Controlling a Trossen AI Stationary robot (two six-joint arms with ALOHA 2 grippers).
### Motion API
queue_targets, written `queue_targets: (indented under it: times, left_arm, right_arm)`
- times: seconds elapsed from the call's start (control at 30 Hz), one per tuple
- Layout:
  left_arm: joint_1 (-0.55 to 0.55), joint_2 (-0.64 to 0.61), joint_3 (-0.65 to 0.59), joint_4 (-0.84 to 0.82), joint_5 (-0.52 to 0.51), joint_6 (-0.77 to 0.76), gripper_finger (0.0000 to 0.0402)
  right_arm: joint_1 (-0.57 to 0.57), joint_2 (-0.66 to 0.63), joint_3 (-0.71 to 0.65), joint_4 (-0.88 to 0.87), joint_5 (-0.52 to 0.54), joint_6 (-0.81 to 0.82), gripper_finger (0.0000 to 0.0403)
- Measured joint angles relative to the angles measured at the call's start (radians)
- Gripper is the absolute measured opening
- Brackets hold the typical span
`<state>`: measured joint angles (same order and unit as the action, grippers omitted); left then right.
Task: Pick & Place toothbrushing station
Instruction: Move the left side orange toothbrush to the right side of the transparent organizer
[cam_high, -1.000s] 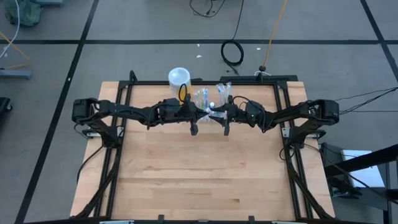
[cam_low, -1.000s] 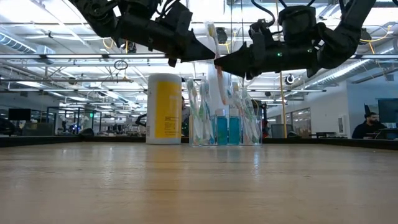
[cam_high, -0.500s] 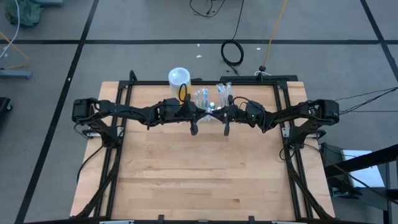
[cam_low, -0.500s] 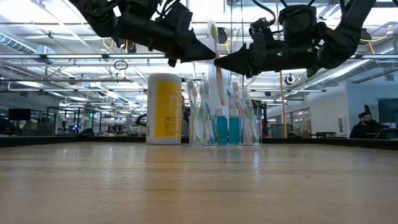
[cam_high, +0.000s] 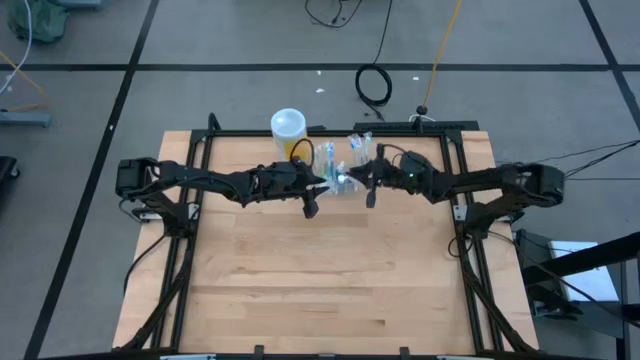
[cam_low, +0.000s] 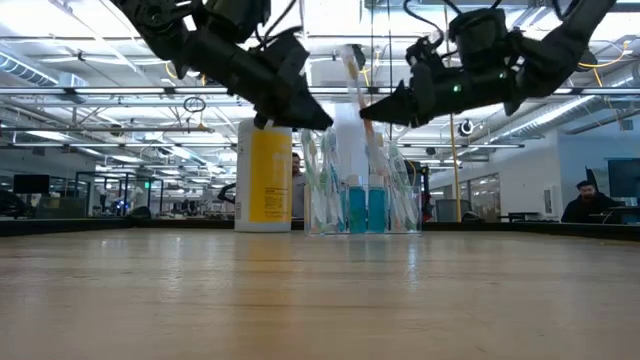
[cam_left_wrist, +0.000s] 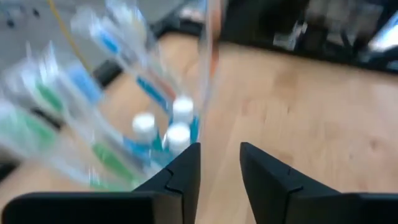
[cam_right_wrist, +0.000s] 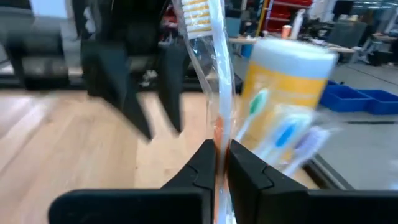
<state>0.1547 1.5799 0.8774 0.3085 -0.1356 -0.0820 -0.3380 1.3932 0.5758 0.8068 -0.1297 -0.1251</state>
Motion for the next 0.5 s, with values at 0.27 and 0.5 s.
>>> queue_targets:
  times: [0.27,0.5]
  left_arm:
    - [0.0,0.0,0.0,-0.082,-0.006,-0.008,0.0127]
    - [0.0,0.0,0.0,-0.066,-0.006,0.003,0.0127]
  right_arm:
    - [-0.017,-0.188,-0.045,-0.112,0.149,0.014,0.0018]
    - [-0.049,-0.186,-0.22,0.209,0.3,0.102,0.0016]
